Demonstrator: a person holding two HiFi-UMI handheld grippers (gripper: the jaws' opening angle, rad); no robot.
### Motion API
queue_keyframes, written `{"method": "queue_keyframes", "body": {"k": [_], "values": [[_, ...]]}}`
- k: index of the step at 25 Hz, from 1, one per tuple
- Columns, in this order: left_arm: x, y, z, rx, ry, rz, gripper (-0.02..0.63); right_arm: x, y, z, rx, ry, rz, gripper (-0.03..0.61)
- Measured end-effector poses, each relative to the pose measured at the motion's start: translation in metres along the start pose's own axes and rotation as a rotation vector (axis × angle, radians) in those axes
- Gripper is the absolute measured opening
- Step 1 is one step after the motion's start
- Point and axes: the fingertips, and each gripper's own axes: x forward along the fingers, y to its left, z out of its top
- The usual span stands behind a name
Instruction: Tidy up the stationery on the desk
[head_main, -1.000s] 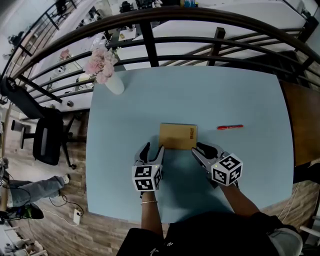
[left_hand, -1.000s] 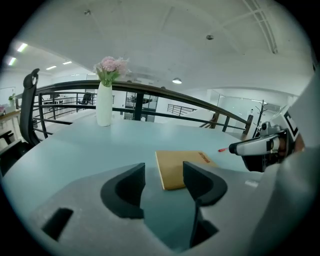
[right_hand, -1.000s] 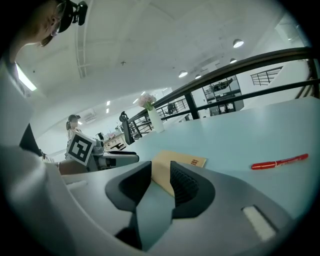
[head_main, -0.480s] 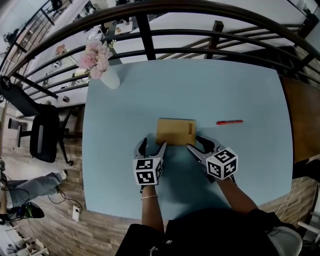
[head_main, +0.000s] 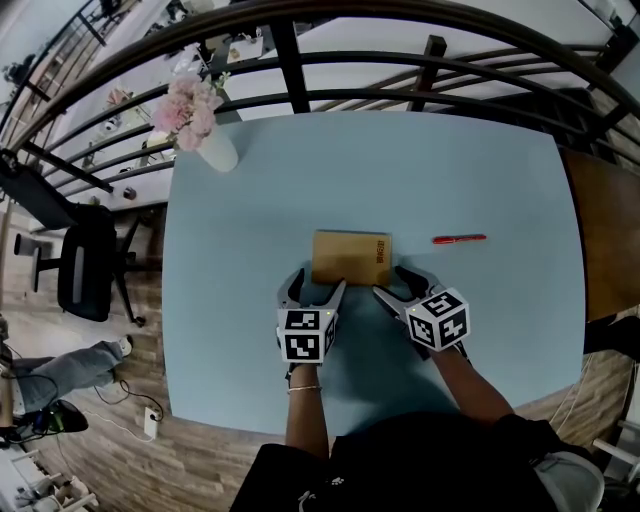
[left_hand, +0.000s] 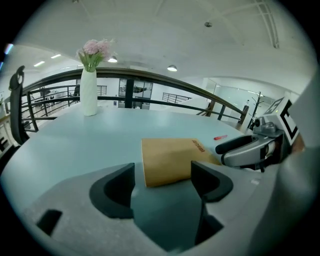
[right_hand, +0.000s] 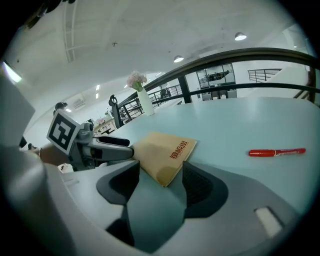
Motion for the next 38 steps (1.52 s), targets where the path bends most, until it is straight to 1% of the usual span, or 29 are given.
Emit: {"method": "queue_keyframes", "body": {"k": [5, 8, 10, 12, 16, 18, 22, 26, 30, 38], "values": [[0.01, -0.007, -0.009, 0.027, 0.104, -0.029, 0.347, 0.006, -0.003, -0.004, -0.032, 0.03, -0.021, 0.265], [0.012, -0.011, -0.009, 0.025, 0.131, -0.036, 0.353, 0.008, 0.0, -0.004, -0.045, 0.042, -0.01, 0.265], [0.013, -0.012, -0.01, 0.04, 0.142, -0.03, 0.354, 0.011, 0.003, -0.006, -0.053, 0.06, 0.007, 0.265], [0.013, -0.013, -0.011, 0.046, 0.145, -0.031, 0.354, 0.012, 0.006, -0.007, -0.059, 0.077, 0.02, 0.267], [0.011, -0.013, -0.009, 0.01, 0.131, -0.053, 0.356, 0.012, 0.006, -0.006, -0.047, 0.073, 0.02, 0.265], [0.011, -0.014, -0.01, 0.007, 0.131, -0.057, 0.356, 0.011, 0.006, -0.006, -0.04, 0.067, 0.02, 0.261], [0.01, -0.02, -0.013, 0.053, 0.155, -0.06, 0.356, 0.006, 0.004, -0.01, -0.038, 0.075, 0.018, 0.252], [0.009, -0.026, -0.016, 0.067, 0.16, -0.066, 0.356, -0.002, 0.003, -0.018, -0.02, 0.087, 0.013, 0.249], [0.009, -0.033, -0.019, 0.098, 0.174, -0.075, 0.356, -0.01, 0.004, -0.024, 0.006, 0.087, 0.01, 0.246], [0.003, -0.045, -0.029, 0.142, 0.177, -0.105, 0.354, -0.027, 0.014, -0.043, 0.022, 0.114, 0.038, 0.241]]}}
